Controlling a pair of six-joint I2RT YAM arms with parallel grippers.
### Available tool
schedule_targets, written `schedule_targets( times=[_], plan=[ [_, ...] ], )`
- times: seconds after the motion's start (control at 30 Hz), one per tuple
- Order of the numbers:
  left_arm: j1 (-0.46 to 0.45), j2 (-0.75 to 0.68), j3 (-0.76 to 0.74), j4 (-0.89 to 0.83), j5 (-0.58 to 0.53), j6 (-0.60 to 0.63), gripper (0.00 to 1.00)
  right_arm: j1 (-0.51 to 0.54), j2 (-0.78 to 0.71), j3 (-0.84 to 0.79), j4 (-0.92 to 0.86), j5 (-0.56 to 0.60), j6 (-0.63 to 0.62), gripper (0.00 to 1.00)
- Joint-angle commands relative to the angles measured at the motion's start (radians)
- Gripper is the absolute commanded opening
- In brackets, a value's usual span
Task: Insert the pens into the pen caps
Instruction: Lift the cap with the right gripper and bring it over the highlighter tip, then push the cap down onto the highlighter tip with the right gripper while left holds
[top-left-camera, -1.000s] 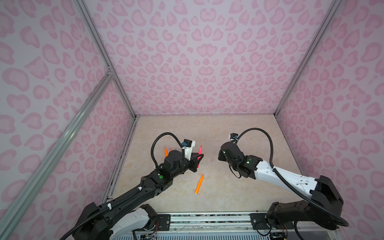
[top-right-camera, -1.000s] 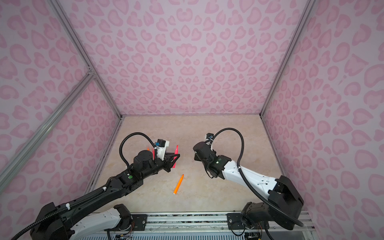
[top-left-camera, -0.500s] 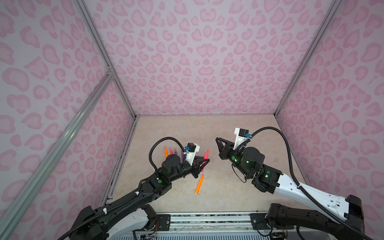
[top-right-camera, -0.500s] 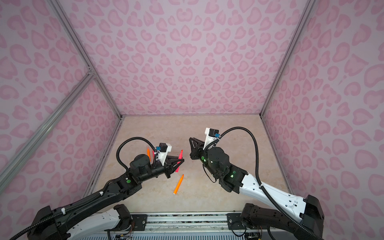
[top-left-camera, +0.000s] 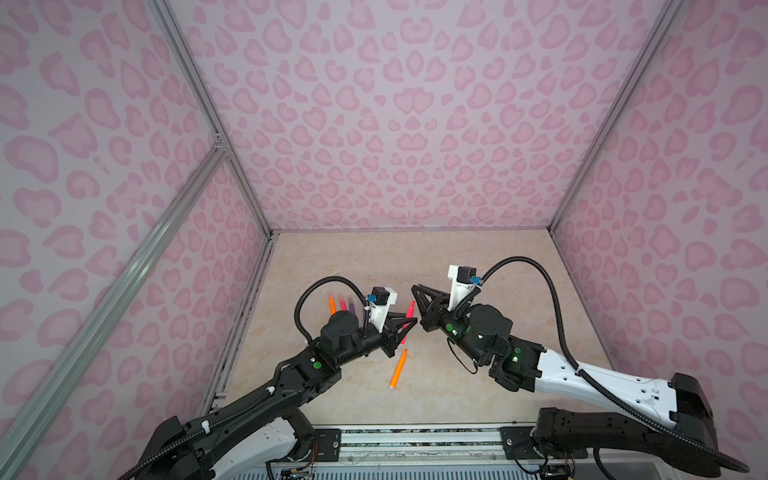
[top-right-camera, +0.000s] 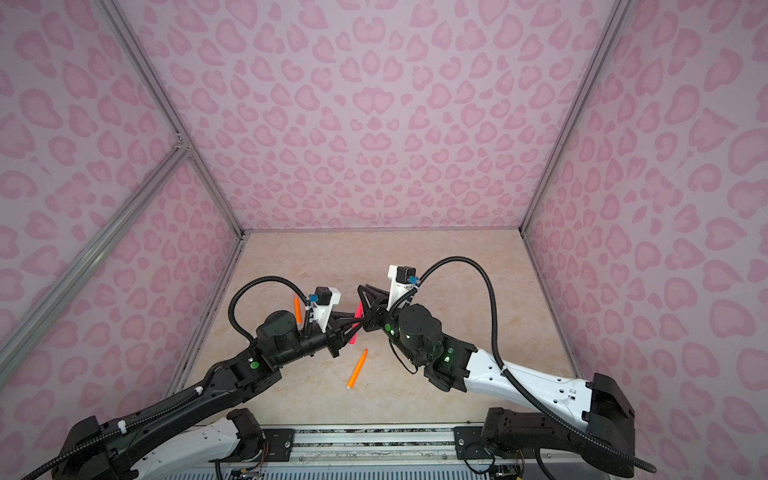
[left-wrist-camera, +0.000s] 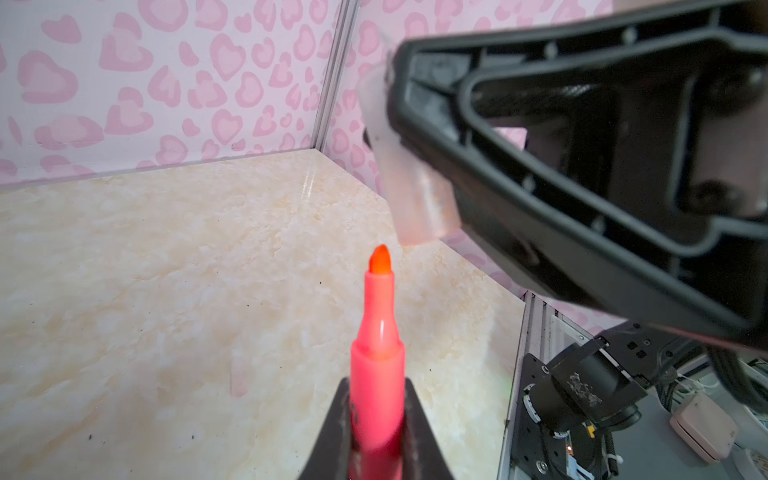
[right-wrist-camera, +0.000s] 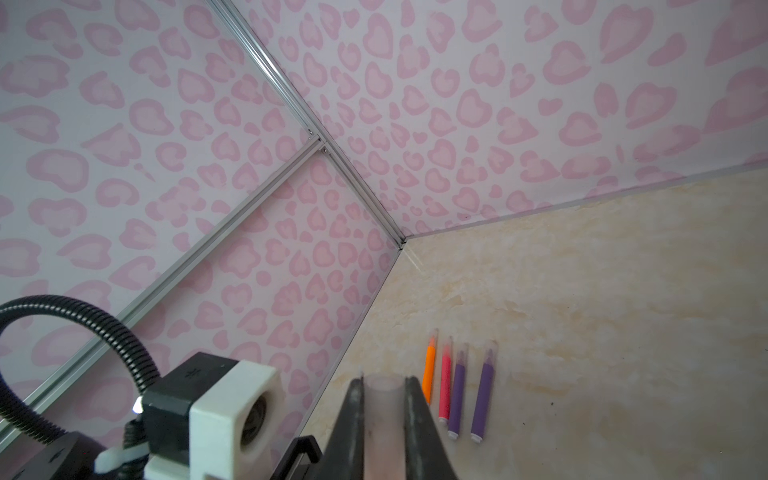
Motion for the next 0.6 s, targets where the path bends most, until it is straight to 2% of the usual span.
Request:
schedule_targets(
  times=[0.0, 0.57],
  plan=[
    [-0.001, -0.004, 0.0, 0.045, 0.0, 0.005, 0.03, 0.002, -0.005, -0.011, 0.018, 0.049, -0.019, 0.02],
    [-0.002, 0.005, 0.003, 0.044, -0.002, 0.003, 0.03, 0.002, 0.068, 0.017, 0.04, 0.048, -0.027, 0.0]
  ],
)
